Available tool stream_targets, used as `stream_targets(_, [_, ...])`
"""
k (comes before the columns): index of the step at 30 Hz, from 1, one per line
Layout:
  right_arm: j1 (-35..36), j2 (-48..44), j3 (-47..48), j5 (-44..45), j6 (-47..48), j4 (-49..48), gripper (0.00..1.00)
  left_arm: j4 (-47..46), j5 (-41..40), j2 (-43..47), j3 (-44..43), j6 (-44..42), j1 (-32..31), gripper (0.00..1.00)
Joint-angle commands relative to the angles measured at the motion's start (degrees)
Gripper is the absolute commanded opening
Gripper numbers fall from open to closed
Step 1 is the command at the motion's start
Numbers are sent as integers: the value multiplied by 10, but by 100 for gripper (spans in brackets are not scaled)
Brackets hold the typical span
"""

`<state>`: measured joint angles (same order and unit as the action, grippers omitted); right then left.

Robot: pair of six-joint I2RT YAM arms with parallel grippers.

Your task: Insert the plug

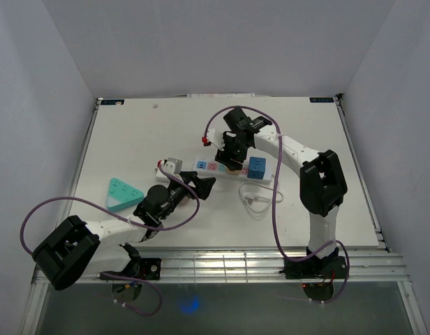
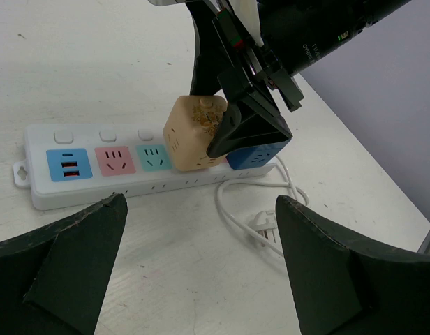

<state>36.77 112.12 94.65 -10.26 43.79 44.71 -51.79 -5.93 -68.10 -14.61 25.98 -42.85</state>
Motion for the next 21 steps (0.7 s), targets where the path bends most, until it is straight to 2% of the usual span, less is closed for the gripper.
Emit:
stream_targets(1, [2,0,-22,-3,9,-21,8,-3,7,1,-7,1,2,98])
stream_targets(5, [1,-15,-54,-9,15,-45,8,-3,3,0,-6,4,2,98])
stream_targets(21, [-28,-22,-83,-33,17,-64,8,-3,0,8,1,9,10,98])
